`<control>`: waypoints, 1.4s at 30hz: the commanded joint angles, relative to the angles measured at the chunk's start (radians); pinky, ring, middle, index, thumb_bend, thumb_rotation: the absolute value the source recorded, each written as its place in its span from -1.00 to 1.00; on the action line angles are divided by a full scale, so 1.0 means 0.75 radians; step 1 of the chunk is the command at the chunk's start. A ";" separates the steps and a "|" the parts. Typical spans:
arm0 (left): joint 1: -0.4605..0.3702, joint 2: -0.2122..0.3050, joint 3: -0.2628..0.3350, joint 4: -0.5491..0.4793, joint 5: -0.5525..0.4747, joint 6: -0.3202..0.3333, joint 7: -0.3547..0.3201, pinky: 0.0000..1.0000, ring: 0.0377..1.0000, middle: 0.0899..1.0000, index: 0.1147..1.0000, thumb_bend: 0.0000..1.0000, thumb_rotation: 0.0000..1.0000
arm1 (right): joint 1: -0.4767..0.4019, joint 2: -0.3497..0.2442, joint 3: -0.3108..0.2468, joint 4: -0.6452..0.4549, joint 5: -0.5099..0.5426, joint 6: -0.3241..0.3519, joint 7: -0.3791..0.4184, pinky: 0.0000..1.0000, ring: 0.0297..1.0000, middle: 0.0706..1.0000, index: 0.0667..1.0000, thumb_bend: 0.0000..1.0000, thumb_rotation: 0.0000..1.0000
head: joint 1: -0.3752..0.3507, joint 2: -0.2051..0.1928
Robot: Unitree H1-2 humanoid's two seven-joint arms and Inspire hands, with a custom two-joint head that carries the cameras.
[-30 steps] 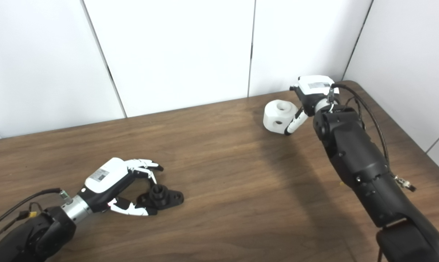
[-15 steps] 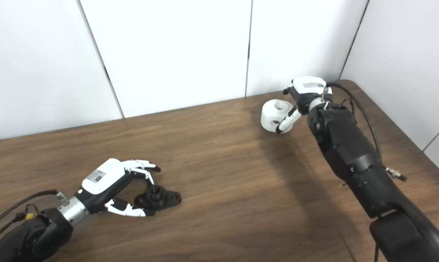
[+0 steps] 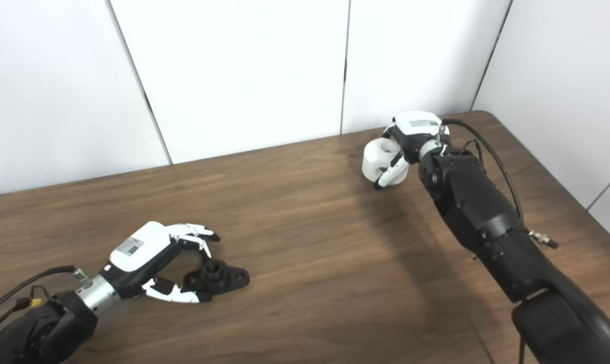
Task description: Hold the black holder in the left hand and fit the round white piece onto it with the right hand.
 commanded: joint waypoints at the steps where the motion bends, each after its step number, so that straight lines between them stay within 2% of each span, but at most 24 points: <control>1: 0.050 0.074 -0.025 0.030 0.046 0.016 -0.110 0.47 0.63 0.54 -0.17 0.05 -0.89 | -0.065 -0.044 -0.011 -0.047 -0.002 -0.005 -0.035 0.88 0.96 0.86 0.36 0.77 -0.33 | -0.001 0.000; 5: 0.054 0.077 -0.023 0.020 0.051 0.016 -0.106 0.45 0.61 0.53 -0.17 0.05 -0.89 | -0.051 -0.046 -0.020 -0.040 0.006 -0.027 -0.102 0.83 0.90 0.76 0.16 0.61 -0.49 | 0.002 0.007; 6: 0.056 0.078 -0.020 0.015 0.045 0.016 -0.113 0.46 0.62 0.54 -0.17 0.05 -0.89 | -0.048 -0.049 -0.019 -0.038 0.008 -0.038 -0.123 0.81 0.86 0.69 0.01 0.27 -0.62 | 0.003 0.008; 7: 0.057 0.079 -0.018 0.012 0.041 0.016 -0.117 0.46 0.62 0.54 -0.17 0.05 -0.89 | -0.046 -0.052 -0.018 -0.036 0.011 -0.045 -0.139 0.80 0.84 0.64 -0.05 0.16 -0.67 | 0.003 0.008; 9: 0.061 0.079 -0.008 0.002 0.040 0.016 -0.131 0.46 0.62 0.54 -0.17 0.05 -0.89 | -0.041 -0.058 -0.018 -0.039 0.015 -0.056 -0.167 0.79 0.80 0.56 -0.10 0.06 -0.71 | 0.002 0.011; 21: 0.081 0.067 0.043 -0.031 0.040 0.017 -0.194 0.46 0.62 0.53 -0.17 0.05 -0.89 | -0.014 -0.082 -0.028 -0.061 0.049 -0.110 -0.249 0.77 0.70 0.44 -0.11 0.04 -0.72 | 0.030 0.029; 24: 0.090 0.058 0.065 -0.046 0.046 0.021 -0.217 0.46 0.62 0.54 -0.17 0.05 -0.89 | -0.010 -0.086 -0.032 -0.096 0.062 -0.123 -0.237 0.76 0.70 0.44 -0.11 0.04 -0.72 | 0.054 0.039; 28: 0.103 0.042 0.096 -0.065 0.074 0.025 -0.240 0.46 0.62 0.54 -0.17 0.05 -0.89 | -0.005 -0.079 -0.046 -0.214 0.106 -0.107 -0.162 0.68 0.69 0.45 -0.11 0.04 -0.72 | 0.095 0.050; 32: 0.123 0.020 0.128 -0.105 0.090 0.051 -0.266 0.46 0.61 0.53 -0.17 0.05 -0.89 | -0.004 -0.074 -0.059 -0.356 0.170 -0.101 -0.060 0.52 0.69 0.47 -0.11 0.04 -0.72 | 0.200 0.079; 38: 0.137 -0.019 0.150 -0.094 0.142 0.067 -0.280 0.50 0.66 0.57 -0.17 0.05 -0.89 | -0.003 -0.062 -0.049 -0.553 0.181 -0.092 0.063 0.53 0.72 0.49 -0.11 0.04 -0.71 | 0.330 0.108; 42: 0.139 -0.041 0.155 -0.068 0.175 0.060 -0.257 0.55 0.68 0.59 -0.17 0.05 -0.88 | 0.009 -0.051 -0.052 -0.620 0.190 -0.114 0.097 0.59 0.73 0.51 -0.11 0.04 -0.71 | 0.398 0.128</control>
